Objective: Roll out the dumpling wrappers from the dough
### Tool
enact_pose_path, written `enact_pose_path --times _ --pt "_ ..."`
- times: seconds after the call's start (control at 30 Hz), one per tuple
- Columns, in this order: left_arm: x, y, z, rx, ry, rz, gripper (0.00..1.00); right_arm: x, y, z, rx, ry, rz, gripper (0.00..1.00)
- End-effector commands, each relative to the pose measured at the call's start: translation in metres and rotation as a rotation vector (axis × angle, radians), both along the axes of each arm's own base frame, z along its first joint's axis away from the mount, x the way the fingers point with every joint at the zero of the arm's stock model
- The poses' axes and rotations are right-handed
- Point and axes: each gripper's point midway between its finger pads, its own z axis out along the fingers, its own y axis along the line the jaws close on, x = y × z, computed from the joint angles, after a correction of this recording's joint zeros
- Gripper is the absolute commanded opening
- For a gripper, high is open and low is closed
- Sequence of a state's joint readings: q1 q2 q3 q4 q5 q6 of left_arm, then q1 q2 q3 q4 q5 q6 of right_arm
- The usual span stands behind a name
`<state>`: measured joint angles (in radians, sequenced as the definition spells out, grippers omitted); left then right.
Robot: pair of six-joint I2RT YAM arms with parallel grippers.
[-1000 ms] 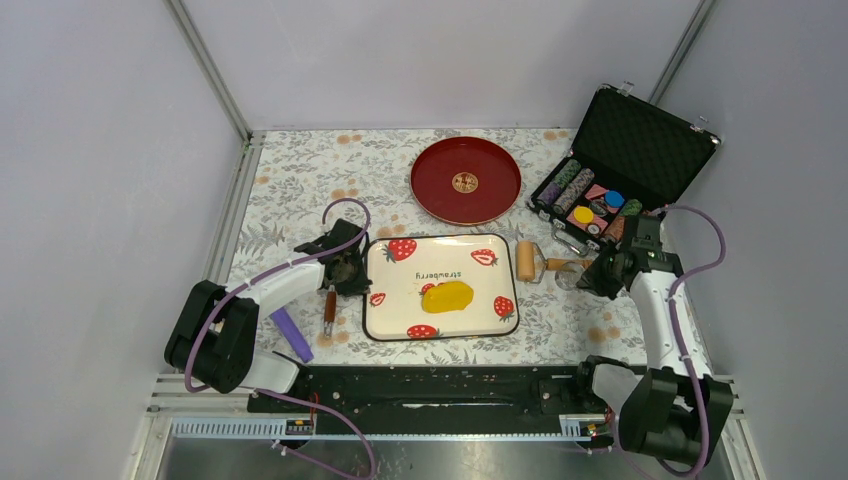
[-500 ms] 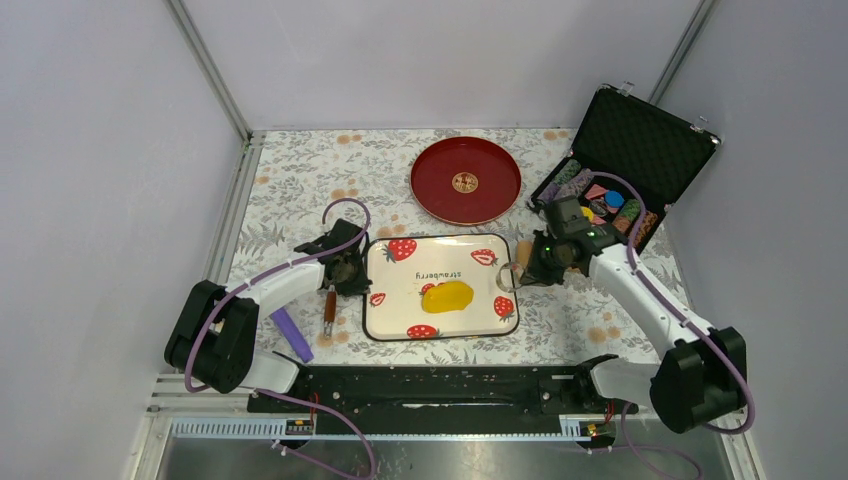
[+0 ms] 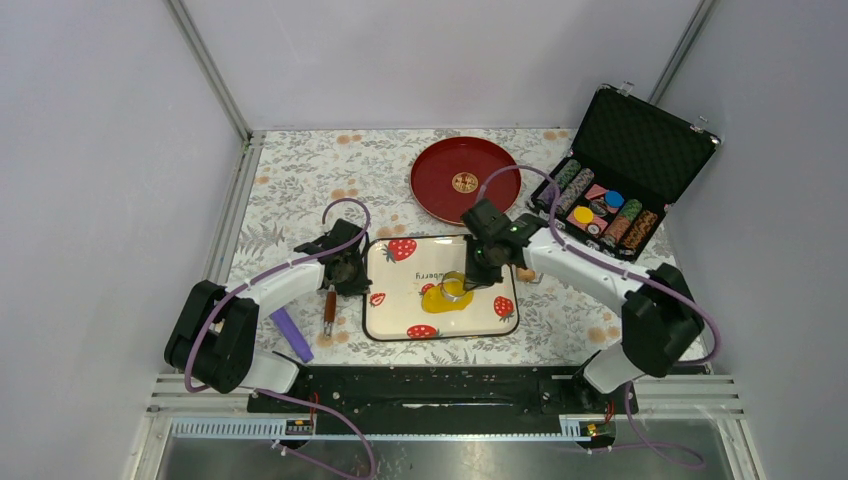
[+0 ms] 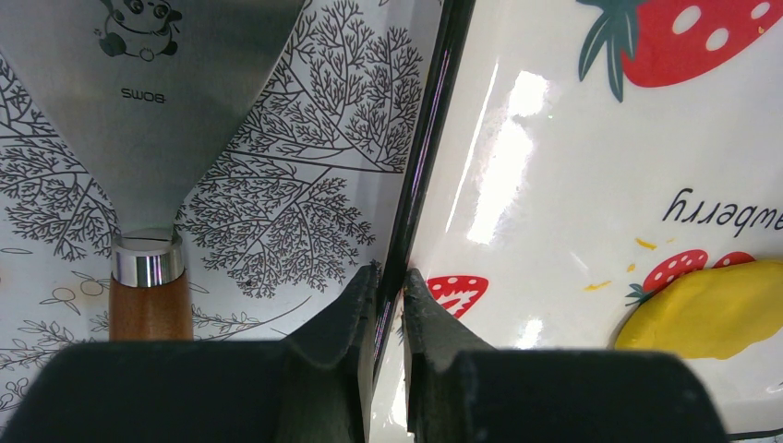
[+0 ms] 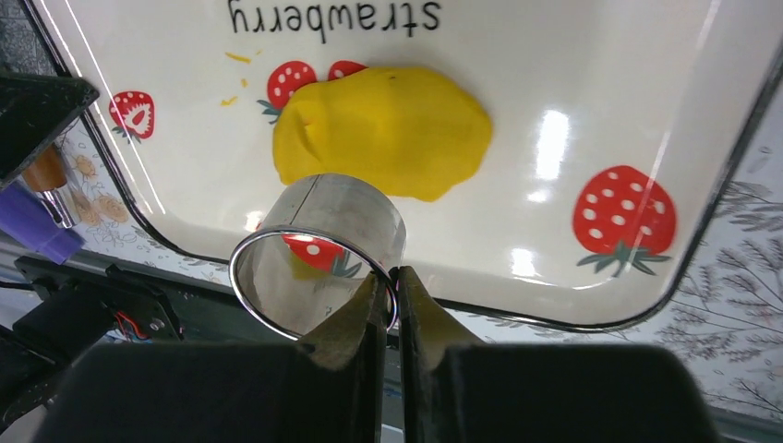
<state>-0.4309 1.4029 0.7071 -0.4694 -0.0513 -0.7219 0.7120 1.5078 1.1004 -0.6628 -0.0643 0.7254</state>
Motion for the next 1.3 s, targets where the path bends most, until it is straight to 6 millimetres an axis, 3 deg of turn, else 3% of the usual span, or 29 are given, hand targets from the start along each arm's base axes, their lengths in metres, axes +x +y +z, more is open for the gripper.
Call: enact_pose_path --times 0.0,0.17,0.57,1.27 --pt "-0.023 0.035 -0.022 0.172 0.091 0.009 0.00 0.015 0.022 0.004 -0.005 -0.050 -0.018 0.00" --pt "-0.022 0.035 -0.021 0.172 0.089 0.009 0.00 0.020 0.027 -0.007 -0.022 -0.036 -0.009 0.00" --pt "-0.023 0.035 -0.022 0.172 0.091 0.007 0.00 0.021 0.013 -0.038 -0.129 -0.016 0.001 0.00" --pt "-0.023 0.035 -0.022 0.171 0.091 0.007 0.00 0.021 0.020 -0.054 -0.140 0.034 0.022 0.00"
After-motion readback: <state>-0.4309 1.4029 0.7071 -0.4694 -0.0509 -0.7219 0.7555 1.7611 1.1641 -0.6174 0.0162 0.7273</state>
